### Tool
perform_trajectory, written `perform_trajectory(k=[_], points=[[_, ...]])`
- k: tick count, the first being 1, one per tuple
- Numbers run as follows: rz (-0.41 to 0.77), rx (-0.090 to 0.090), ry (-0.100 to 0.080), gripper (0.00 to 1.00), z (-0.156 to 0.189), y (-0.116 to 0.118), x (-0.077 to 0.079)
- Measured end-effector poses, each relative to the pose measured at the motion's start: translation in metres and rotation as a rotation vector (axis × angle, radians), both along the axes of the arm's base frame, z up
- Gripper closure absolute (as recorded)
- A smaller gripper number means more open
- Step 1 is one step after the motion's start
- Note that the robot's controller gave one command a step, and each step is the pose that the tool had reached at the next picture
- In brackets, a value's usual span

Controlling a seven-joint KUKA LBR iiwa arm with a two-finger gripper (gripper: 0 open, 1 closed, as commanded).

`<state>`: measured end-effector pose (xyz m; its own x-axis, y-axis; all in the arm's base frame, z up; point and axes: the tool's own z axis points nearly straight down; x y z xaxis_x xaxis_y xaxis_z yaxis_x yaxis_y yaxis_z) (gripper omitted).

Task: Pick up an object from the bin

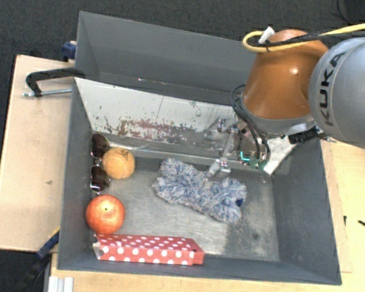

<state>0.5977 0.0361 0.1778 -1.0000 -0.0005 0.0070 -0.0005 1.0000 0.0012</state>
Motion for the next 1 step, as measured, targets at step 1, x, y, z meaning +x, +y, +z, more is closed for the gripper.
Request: perform_trajectory(k=[1], points=[[0.019, 0.000, -0.021, 0.00, -0.0138, 0.0022, 0.0038]])
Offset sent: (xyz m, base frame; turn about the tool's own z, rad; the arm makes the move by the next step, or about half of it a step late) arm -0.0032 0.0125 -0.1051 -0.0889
